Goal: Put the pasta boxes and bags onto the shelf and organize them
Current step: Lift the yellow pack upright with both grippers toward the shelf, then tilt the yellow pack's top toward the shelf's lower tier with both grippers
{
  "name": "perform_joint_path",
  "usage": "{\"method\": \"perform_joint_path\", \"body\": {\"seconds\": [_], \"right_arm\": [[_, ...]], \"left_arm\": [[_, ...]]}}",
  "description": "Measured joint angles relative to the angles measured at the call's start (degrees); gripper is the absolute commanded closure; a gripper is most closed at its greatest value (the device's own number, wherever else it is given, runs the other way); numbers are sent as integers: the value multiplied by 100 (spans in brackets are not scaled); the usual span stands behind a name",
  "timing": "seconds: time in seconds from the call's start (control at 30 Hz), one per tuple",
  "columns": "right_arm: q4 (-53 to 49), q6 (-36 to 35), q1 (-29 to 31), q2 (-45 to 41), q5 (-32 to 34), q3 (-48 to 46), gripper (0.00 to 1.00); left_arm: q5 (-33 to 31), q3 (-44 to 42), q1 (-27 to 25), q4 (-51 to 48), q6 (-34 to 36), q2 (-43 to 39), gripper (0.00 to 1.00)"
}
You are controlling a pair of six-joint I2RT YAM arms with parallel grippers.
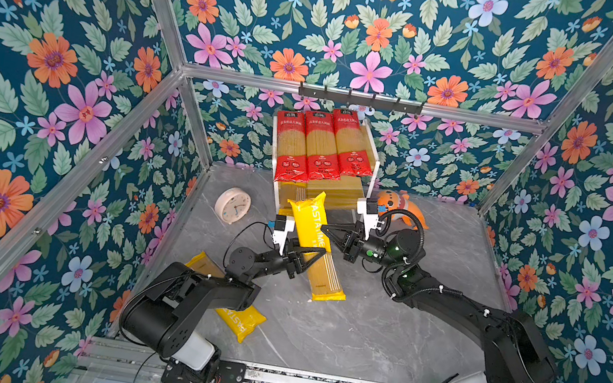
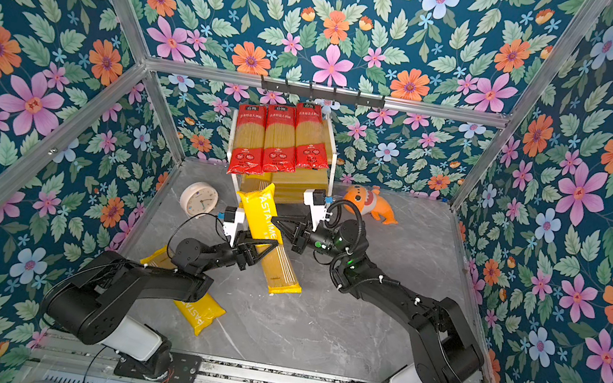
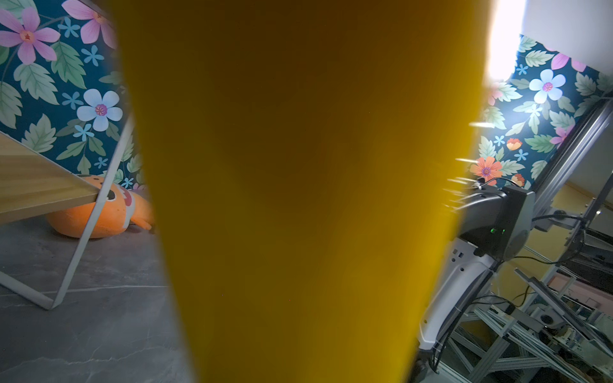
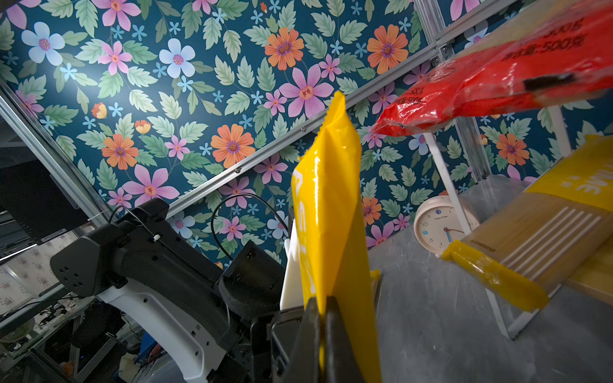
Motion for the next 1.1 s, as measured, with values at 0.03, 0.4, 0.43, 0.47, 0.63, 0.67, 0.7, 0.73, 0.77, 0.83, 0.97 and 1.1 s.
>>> {"method": "perform_joint_path", "body": {"seconds": [0.03, 0.4, 0.43, 0.47, 0.63, 0.67, 0.7, 0.73, 0.77, 0.83, 0.97, 1.1], "right_arm": [[26, 4, 0, 0, 33, -24, 100], [162, 229, -11, 118, 391, -192, 100], [160, 227, -11, 118, 402, -192, 100], [157, 225, -11, 118, 420, -192, 100], [61, 188, -9, 146, 540, -208, 90], [-4, 186, -9, 153, 586, -219, 87], [-50, 184, -9, 157, 643, -238, 85], [-90, 168, -9, 164, 688, -258, 82], [-166, 133, -7, 164, 726, -280, 78], [-254, 116, 2, 166, 769, -345, 73], [-404, 79, 9, 168, 846, -470, 63], [-485, 83, 9, 179, 892, -595, 53]], "left_arm": [[15, -2, 0, 2, -13, 0, 78], [31, 50, 9, -33, -74, 280, 90], [31, 55, 9, -35, -83, 278, 90], [33, 59, 9, -42, -101, 271, 90], [-15, 55, 9, -319, -50, 214, 100], [-37, 46, 9, -389, -26, 214, 100], [-85, 28, 9, -470, -20, 214, 100], [-111, 4, 9, -527, -7, 214, 100], [-146, -33, 4, -603, 13, 214, 100], [-227, -131, -9, -713, 17, 214, 100], [-385, -304, -17, -855, 35, 221, 100], [-476, -354, -17, -944, 28, 273, 100]]}}
